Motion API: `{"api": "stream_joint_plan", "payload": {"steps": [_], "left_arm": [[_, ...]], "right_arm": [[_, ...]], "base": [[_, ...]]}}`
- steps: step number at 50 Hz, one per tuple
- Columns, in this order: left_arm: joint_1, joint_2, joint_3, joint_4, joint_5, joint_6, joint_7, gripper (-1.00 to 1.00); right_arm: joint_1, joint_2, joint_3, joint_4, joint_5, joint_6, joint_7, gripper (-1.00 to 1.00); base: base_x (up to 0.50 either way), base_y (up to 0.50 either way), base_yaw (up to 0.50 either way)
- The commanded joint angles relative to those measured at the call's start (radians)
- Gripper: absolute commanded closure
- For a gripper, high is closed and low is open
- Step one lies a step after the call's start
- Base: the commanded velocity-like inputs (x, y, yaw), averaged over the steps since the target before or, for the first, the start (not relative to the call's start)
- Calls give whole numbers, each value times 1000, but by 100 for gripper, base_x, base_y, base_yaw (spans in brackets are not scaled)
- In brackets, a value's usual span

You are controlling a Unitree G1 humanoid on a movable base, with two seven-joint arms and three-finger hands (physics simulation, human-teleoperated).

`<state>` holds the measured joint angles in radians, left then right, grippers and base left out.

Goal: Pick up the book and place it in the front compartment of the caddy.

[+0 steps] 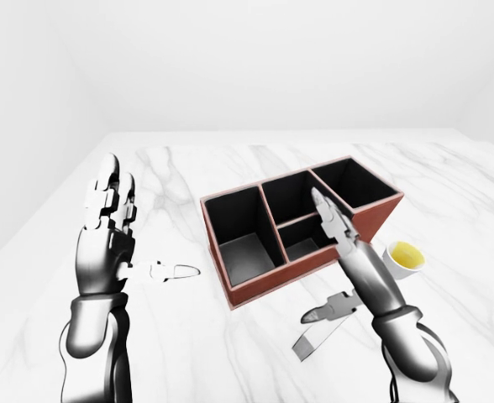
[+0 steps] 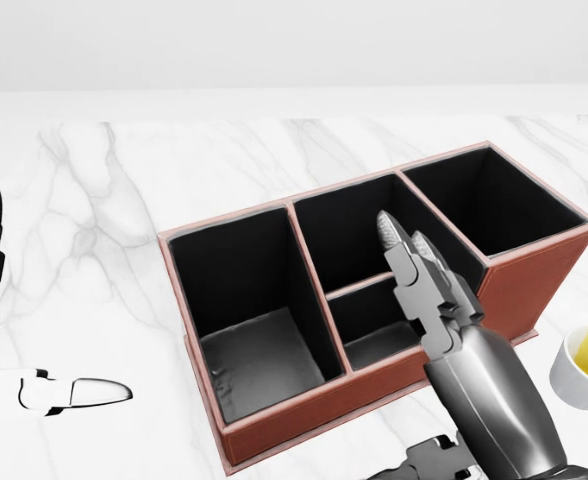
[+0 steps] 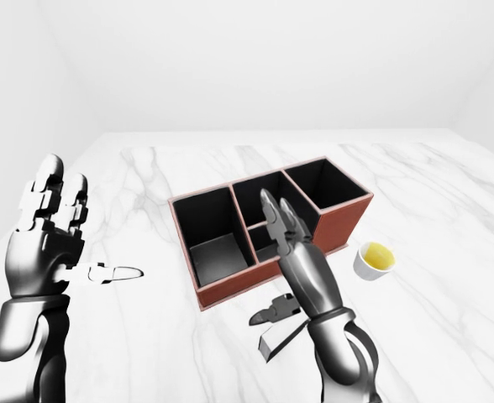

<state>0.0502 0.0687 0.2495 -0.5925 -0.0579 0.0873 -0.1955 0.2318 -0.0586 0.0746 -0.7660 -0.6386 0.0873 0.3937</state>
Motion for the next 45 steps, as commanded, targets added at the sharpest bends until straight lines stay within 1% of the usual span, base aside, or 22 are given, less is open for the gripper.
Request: {"api": "stream_joint_plan", "payload": {"steps": [1, 8, 9, 14, 15, 17, 19, 28, 34, 45], "left_arm": [[4, -3, -7, -7, 4, 0, 0, -100], [4, -4, -9, 7, 6, 0, 0, -100], [4, -4, -9, 7, 7, 0, 0, -100], [3, -4, -13, 8, 9, 0, 1, -100], [2, -4, -13, 9, 9, 0, 1, -100], [1, -3, -14, 13, 9, 0, 2, -100], [2, -4, -15, 12, 10, 0, 3, -100], [1, -3, -17, 12, 11, 0, 3, -100], [0, -3, -21, 20, 15, 0, 4, -100], [-1, -4, -26, 18, 18, 0, 5, -100]], "right_arm": [[28, 13, -72, -47, -70, 0, 80, -100], [52, 18, -121, -40, -79, 0, 100, -100], [56, 21, -126, -41, -81, -9, 105, -100], [76, 27, -162, -17, -89, -93, 110, -100], [82, 25, -170, -12, -94, -121, 104, -100], [93, 30, -190, -8, -95, -158, 104, -100], [101, 34, -206, 5, -101, -175, 99, -100], [138, 66, -250, 25, -118, -175, 84, -100], [200, 90, -260, 36, -135, -175, 57, -100], [233, 115, -280, 51, -141, -175, 49, -100]], "base": [[0, 0, 0], [0, 0, 0], [0, 0, 0], [0, 0, 0], [0, 0, 0], [0, 0, 0], [0, 0, 0], [0, 0, 0], [0, 0, 0], [0, 0, 0]]}}
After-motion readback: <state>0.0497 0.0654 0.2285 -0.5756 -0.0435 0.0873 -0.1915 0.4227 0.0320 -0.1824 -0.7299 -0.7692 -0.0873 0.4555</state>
